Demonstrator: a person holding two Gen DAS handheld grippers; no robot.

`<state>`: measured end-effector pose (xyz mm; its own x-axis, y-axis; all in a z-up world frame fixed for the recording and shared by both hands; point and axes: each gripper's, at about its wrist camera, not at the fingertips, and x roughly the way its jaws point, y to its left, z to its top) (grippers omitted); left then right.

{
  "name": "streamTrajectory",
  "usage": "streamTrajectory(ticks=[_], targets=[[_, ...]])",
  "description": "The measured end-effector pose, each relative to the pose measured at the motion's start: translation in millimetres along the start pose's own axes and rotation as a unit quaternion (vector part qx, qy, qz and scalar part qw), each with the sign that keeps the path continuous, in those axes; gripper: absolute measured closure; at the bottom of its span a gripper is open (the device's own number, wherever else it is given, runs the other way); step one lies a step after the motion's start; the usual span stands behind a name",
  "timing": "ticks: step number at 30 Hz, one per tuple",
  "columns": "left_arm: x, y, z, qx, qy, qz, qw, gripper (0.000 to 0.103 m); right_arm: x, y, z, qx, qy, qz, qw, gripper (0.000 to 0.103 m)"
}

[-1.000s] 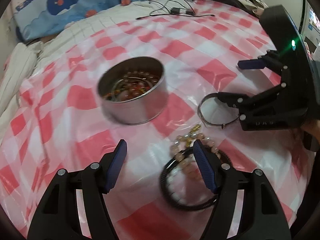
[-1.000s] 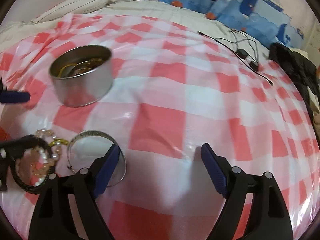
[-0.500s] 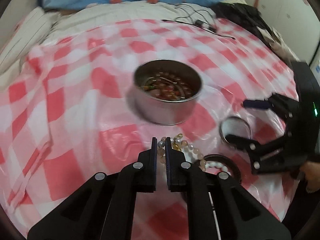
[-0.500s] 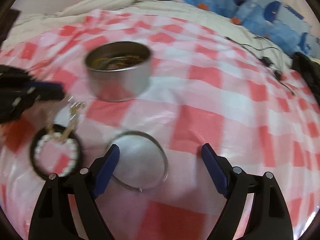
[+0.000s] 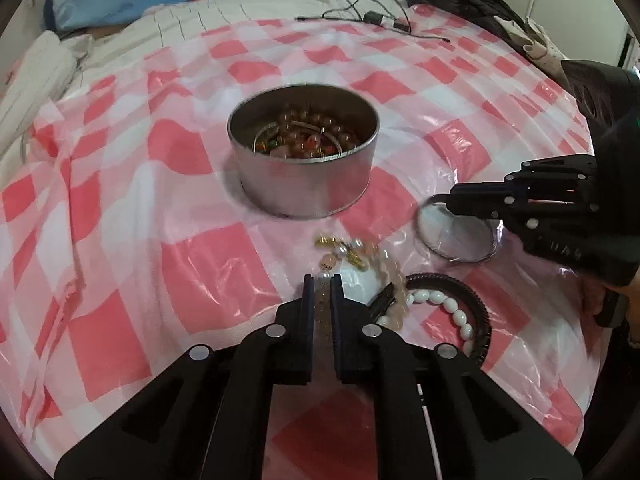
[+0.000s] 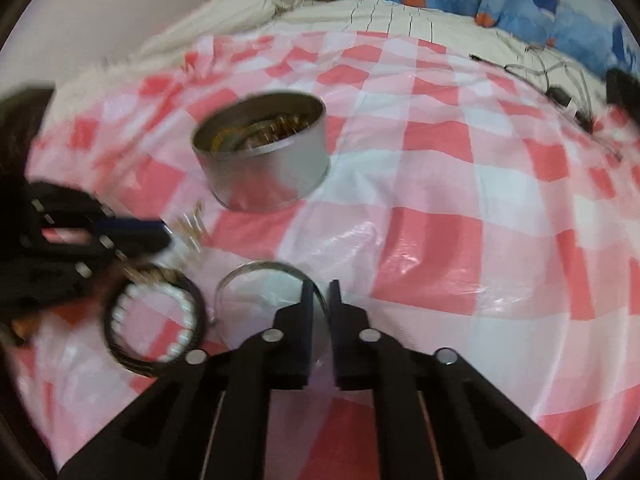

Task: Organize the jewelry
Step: 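Grasp the pink bead bracelet with the left tool while the right tool holds the bangle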

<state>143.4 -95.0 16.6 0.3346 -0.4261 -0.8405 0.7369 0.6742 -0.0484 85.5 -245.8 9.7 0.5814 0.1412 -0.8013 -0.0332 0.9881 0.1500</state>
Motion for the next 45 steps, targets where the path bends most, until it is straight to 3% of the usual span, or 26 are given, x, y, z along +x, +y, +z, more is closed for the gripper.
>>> streamTrajectory(ticks=[4,8,10,11,13,14,16,17,18,19,24,27,30,32,34,36,37,38,39,40,45], targets=[[-10.3,8.6,3.8,-0.022,-0.024,0.010,0.9994,0.096,-11.1,-10.7,5.3,0.032,-0.028,0.017,0.999,0.097],[-3.6,18.4,3.3,-0.035,-0.010,0.017,0.9992,0.095,-7.5,-13.1,7.3,0.035,-0.016,0.008,0.999,0.093],[2.2,19.1,1.5,-0.036,0.003,0.012,0.9993,0.090,-7.9,-8.9,8.1,0.024,-0.018,0.006,1.000,0.046],[4.1,17.8,0.6,-0.032,0.006,0.010,0.9994,0.083,-7.6,-3.3,8.1,0.009,-0.019,0.004,1.000,0.044],[6.1,13.1,-0.3,-0.024,0.006,0.008,0.9997,0.074,3.3,4.5,4.9,-0.016,0.006,-0.008,1.000,0.044],[6.9,10.6,-0.4,-0.019,0.006,0.011,0.9997,0.072,9.6,7.6,2.0,-0.029,0.018,-0.024,0.999,0.054],[8.1,6.3,-0.4,-0.010,0.007,0.018,0.9998,0.071,12.9,15.1,0.7,-0.056,0.023,-0.043,0.997,0.063],[8.5,6.0,-0.5,-0.009,0.007,0.019,0.9998,0.071,12.5,14.8,0.3,-0.054,0.022,-0.040,0.997,0.084],[8.3,6.5,-0.7,-0.010,0.007,0.018,0.9998,0.071,11.8,12.5,0.5,-0.048,0.020,-0.040,0.998,0.094],[8.0,6.9,-0.9,-0.012,0.007,0.017,0.9998,0.071,11.1,10.6,0.0,-0.044,0.017,-0.041,0.998,0.097],[8.0,6.9,-0.5,-0.012,0.006,0.014,0.9998,0.063,-9.2,-10.0,5.2,0.005,-0.033,-0.059,0.998,0.098],[8.9,6.6,-0.5,-0.012,0.005,0.012,0.9998,0.060,-13.1,-18.3,7.2,0.032,-0.040,-0.033,0.998,0.098],[8.9,6.8,-0.5,-0.013,0.005,0.011,0.9998,0.059,-10.3,-18.0,9.5,0.033,-0.033,-0.034,0.998,0.096],[9.1,7.2,-0.4,-0.015,0.004,0.009,0.9998,0.059,-6.1,-17.7,8.8,0.033,-0.023,-0.032,0.999,0.086],[9.0,6.7,-0.7,-0.015,0.004,0.009,0.9998,0.059,-1.7,-14.4,8.0,0.024,-0.016,-0.039,0.999,0.064],[9.1,7.0,-0.5,-0.013,0.003,0.012,0.9998,0.062,6.3,-9.5,6.6,0.008,-0.003,-0.055,0.998,0.064],[9.0,6.7,-0.3,-0.011,0.001,0.020,0.9997,0.067,9.6,-6.9,5.7,-0.001,0.003,-0.062,0.998,0.064],[9.2,6.4,-0.1,-0.006,0.003,0.027,0.9996,0.084,11.4,-3.7,4.9,-0.010,0.007,-0.064,0.998,0.067],[9.1,5.9,-0.2,-0.003,0.005,0.027,0.9996,0.096,11.6,-2.1,4.7,-0.014,0.008,-0.059,0.998,0.082],[8.1,5.8,-0.2,-0.002,0.005,0.025,0.9997,0.096,11.5,-2.5,4.2,-0.013,0.008,-0.055,0.998,0.099],[-2.5,6.5,2.3,-0.004,-0.017,0.027,0.9995,0.096,-0.7,-8.8,6.7,0.013,-0.021,-0.027,0.999,0.100]])
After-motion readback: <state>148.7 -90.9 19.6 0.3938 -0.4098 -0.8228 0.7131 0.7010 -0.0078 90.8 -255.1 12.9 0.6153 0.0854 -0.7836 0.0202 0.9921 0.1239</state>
